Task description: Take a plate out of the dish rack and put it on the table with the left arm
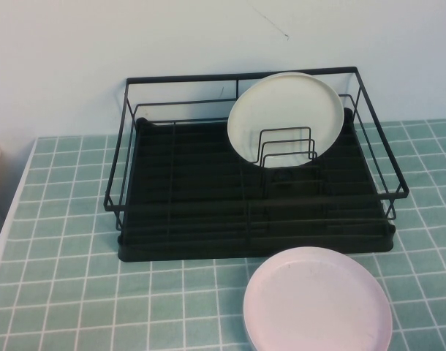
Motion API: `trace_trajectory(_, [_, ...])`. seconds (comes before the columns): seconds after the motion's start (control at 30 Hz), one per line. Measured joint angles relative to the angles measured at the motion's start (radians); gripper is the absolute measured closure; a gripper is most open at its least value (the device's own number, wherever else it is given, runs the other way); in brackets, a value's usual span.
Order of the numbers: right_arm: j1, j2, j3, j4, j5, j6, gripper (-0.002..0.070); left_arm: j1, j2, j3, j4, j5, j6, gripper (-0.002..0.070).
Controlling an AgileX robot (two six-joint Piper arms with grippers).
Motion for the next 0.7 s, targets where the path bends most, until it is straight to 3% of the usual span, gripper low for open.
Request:
trace_trajectory(0.1, [0.0,0.0,0.0,0.0,0.0,0.0,0.0678,0.0,0.0,-0.002,0.076,0.002,-0.054,0.0677])
trace_trajectory(0.37, [0.0,0.0,0.0,0.0,0.0,0.0,0.0678,0.0,0.0,-0.004,0.358,0.001,-0.522,0.0677])
trace_trajectory(0.7, [0.0,0.0,0.0,0.0,0.0,0.0,0.0678,-0.017,0.0,-0.004,0.416,0.001,-0.564,0.0677])
